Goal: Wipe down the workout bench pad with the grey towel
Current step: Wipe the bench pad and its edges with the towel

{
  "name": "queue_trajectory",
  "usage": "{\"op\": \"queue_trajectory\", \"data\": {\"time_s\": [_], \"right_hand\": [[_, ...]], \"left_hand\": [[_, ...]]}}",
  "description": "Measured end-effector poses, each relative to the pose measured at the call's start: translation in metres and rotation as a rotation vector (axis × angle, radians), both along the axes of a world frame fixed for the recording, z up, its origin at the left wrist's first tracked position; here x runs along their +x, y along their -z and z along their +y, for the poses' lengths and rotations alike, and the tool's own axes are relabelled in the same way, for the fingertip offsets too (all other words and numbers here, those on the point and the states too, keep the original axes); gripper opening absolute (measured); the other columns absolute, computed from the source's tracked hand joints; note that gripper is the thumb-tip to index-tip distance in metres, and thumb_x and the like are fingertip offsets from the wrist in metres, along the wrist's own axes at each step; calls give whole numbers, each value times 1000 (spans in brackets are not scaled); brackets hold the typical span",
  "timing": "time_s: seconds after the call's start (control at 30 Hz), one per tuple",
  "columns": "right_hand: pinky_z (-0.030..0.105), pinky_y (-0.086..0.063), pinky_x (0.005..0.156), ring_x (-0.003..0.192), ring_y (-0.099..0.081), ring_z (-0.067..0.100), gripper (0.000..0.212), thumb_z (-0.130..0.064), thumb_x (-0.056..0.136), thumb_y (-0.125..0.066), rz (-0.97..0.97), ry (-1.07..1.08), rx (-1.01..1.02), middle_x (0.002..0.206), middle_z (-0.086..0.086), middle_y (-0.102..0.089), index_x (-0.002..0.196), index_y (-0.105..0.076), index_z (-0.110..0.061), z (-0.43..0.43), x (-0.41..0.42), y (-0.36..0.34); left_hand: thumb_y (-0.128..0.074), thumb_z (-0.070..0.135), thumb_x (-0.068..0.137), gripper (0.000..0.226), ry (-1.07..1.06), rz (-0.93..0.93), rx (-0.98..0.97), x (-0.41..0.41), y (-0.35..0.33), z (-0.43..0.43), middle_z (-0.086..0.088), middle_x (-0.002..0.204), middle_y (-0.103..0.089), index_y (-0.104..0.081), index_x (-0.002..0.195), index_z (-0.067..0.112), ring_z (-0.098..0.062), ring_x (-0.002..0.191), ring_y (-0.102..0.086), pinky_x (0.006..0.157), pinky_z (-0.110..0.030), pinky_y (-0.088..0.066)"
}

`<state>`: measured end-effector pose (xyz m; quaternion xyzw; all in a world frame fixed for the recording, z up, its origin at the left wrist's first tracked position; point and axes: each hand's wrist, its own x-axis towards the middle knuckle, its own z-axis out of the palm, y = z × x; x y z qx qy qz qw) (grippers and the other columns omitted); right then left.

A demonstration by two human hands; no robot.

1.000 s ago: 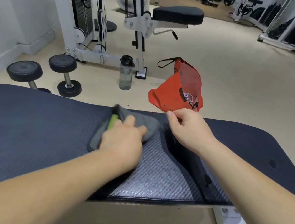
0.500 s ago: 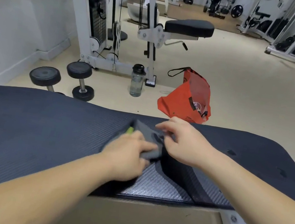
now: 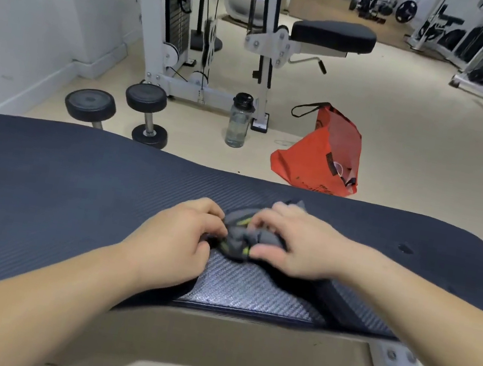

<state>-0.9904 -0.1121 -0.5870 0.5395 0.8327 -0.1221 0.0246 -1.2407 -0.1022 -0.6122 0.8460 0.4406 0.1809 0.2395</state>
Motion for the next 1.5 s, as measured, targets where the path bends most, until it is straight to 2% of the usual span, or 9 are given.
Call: {"op": "queue_trajectory", "data": {"time_s": [0.17,0.3,0.47,0.7,0.9,1.0,1.13,1.37,1.5], "right_hand": [[47,-42,106,123,-51,34,52,-63,95,-53,28,393,65,120,7,-51,135,-49,-29,39,37,16],[43,-46,100,124,-56,35,45,-45,97,-59,-10,218,35,129,12,-57,133,-48,-19,17,7,11],[41,-50,93,118,-56,26,41,-44,98,-60,41,-160,-8,124,5,-60,132,-51,-23,-32,-29,5],[43,-45,101,125,-52,28,45,-43,96,-63,-22,194,36,127,1,-57,139,-51,-34,-22,36,3],[33,-49,109,122,-65,9,44,-19,86,-83,455,311,-394,128,-8,-72,128,-71,-23,-53,80,-27],[36,-55,104,110,-73,11,22,-9,95,-69,775,593,-278,109,-2,-81,114,-79,-15,-72,112,-32],[26,-51,85,87,-67,-7,19,-26,98,-61,503,800,168,94,-16,-77,103,-79,-23,-95,142,-12],[39,-50,96,121,-57,23,34,-42,101,-48,186,1025,374,115,-3,-67,122,-72,-28,-127,226,7],[41,-46,95,126,-51,32,36,-38,105,-42,134,1198,397,122,6,-64,121,-70,-23,-140,268,25]], "left_hand": [[-50,10,86,41,-65,90,57,-6,0,-2,15,140,-53,-74,112,31,-10,129,-49,102,-37,-49],[-51,9,85,39,-97,96,95,-7,-1,-2,14,137,-55,-75,109,29,-13,127,-49,96,-40,-52],[-51,2,84,37,-160,30,113,7,-6,2,15,129,-58,-75,96,27,-13,121,-52,91,-36,-52],[-49,12,81,42,-7,-3,165,66,-11,1,15,129,-56,-72,112,28,-12,121,-50,91,-37,-53],[-46,47,74,48,307,164,-72,114,-34,-23,17,110,-60,-49,122,44,-14,108,-54,90,-38,-51],[-40,77,73,64,303,362,9,128,-33,-26,12,115,-56,-53,124,40,-17,114,-50,96,-41,-48],[-31,69,79,59,281,456,192,145,-13,-26,7,114,-50,-62,116,35,-21,108,-47,94,-39,-45],[-53,44,91,29,-97,382,220,185,0,-8,-2,117,-53,-63,115,32,-31,110,-46,84,-46,-44],[-47,48,96,27,-58,384,156,217,0,-56,-4,117,-48,-52,111,26,-29,110,-47,82,-43,-50]]}}
